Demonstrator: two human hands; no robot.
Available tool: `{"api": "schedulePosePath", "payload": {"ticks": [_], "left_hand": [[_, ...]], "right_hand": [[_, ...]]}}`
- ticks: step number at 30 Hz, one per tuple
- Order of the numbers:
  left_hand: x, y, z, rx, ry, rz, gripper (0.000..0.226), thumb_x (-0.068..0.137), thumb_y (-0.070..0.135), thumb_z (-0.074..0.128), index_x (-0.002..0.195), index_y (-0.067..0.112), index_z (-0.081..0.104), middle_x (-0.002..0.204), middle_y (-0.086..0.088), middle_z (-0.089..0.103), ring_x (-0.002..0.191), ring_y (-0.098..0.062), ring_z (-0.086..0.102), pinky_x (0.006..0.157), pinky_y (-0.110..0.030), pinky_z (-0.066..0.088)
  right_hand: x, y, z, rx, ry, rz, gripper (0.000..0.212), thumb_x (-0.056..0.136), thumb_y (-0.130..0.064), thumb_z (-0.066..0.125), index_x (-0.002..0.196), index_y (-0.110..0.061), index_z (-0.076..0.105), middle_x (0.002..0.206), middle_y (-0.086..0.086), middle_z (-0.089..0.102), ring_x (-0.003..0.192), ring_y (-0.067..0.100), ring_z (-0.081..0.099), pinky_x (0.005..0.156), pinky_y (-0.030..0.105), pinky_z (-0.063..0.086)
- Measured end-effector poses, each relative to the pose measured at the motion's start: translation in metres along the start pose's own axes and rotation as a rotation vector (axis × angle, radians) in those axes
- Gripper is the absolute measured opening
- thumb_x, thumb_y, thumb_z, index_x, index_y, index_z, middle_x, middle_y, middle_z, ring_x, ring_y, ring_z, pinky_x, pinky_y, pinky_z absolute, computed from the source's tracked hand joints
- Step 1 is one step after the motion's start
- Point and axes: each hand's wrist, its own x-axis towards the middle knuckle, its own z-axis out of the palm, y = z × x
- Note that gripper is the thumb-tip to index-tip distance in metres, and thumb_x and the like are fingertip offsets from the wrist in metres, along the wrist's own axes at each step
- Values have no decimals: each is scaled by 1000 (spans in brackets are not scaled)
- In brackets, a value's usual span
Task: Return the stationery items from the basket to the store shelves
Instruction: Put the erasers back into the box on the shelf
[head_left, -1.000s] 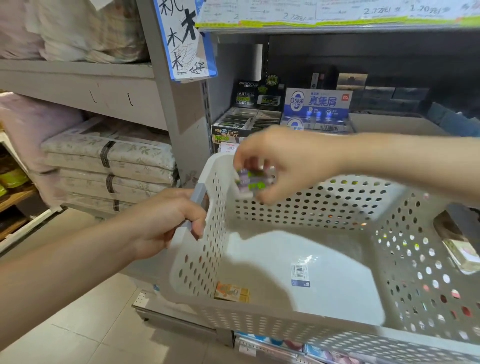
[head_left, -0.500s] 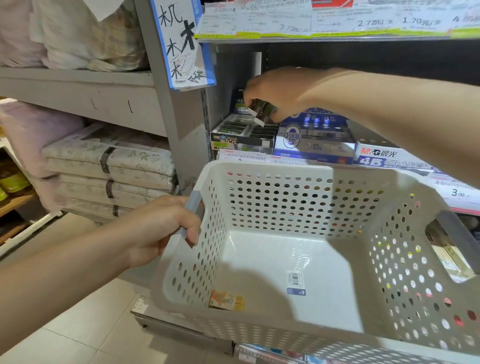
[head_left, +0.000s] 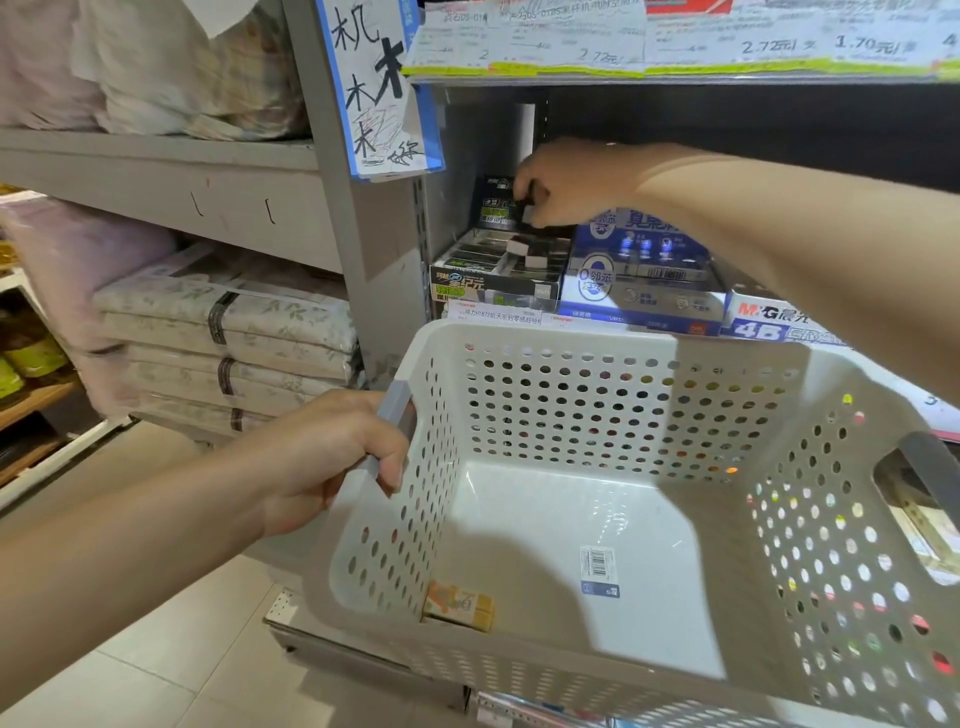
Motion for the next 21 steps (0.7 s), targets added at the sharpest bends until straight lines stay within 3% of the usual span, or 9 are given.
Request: {"api": "schedulePosePath", "payload": {"ticks": [2, 4, 9, 12, 14, 16, 18, 21], "left_hand": [[1, 0, -1, 10, 7, -9, 25, 43, -3, 49, 45, 17, 64, 51, -8, 60, 43, -20, 58, 47, -23, 46], [4, 1, -3, 17, 25, -22, 26, 43, -3, 50, 49, 16, 67, 57, -11, 64, 50, -24, 62, 52, -27, 48], [10, 1, -7, 39, 34, -48, 40, 43, -2, 51, 79, 4, 65, 72, -19, 67, 63, -32, 65, 61, -33, 52], [12, 1, -8, 50, 20, -49, 47, 43, -2, 51, 88, 1, 64, 80, -24, 67, 67, -35, 65, 66, -37, 53], [11, 1, -8, 47, 11, -38, 45, 43, -2, 51, 85, 3, 66, 72, -21, 67, 61, -30, 65, 59, -32, 54], [9, 0, -7, 42, -8, -20, 40, 44, -3, 50, 78, 6, 67, 63, -15, 65, 54, -26, 63, 50, -27, 52], [7, 0, -6, 44, -26, -4, 39, 44, -3, 49, 78, 6, 67, 58, -12, 63, 50, -24, 62, 48, -26, 51], [6, -1, -6, 47, -28, 4, 36, 44, -3, 49, 75, 7, 66, 56, -10, 63, 48, -23, 61, 47, -25, 50]], "right_hand": [[-1, -4, 1, 101, -144, 71, 39, 86, -35, 62, 106, -1, 65, 86, 13, 67, 71, 22, 63, 62, 30, 53], [0, -8, 4, 151, -243, 92, 45, 83, -37, 67, 116, -6, 62, 89, 8, 65, 71, 17, 62, 57, 23, 50], [3, -8, 12, 124, -211, 32, 43, 84, -16, 69, 125, -7, 59, 104, 9, 67, 92, 30, 67, 80, 34, 55], [4, -3, 14, 112, -160, -5, 42, 81, -9, 71, 122, -11, 64, 112, 9, 68, 104, 28, 62, 94, 38, 49], [6, 2, 16, 159, -148, 5, 38, 80, -8, 70, 118, -13, 66, 111, 7, 68, 103, 25, 62, 96, 39, 49], [7, 5, 18, 257, -137, 71, 30, 82, -9, 65, 112, -11, 68, 98, 7, 69, 88, 23, 65, 88, 34, 52], [9, 5, 21, 347, -72, 160, 23, 85, -19, 63, 100, -2, 68, 71, 6, 64, 64, 20, 60, 72, 27, 50], [14, 1, 26, 365, -22, 219, 34, 82, -34, 68, 88, -1, 67, 47, 1, 56, 49, 17, 55, 60, 23, 49]]}}
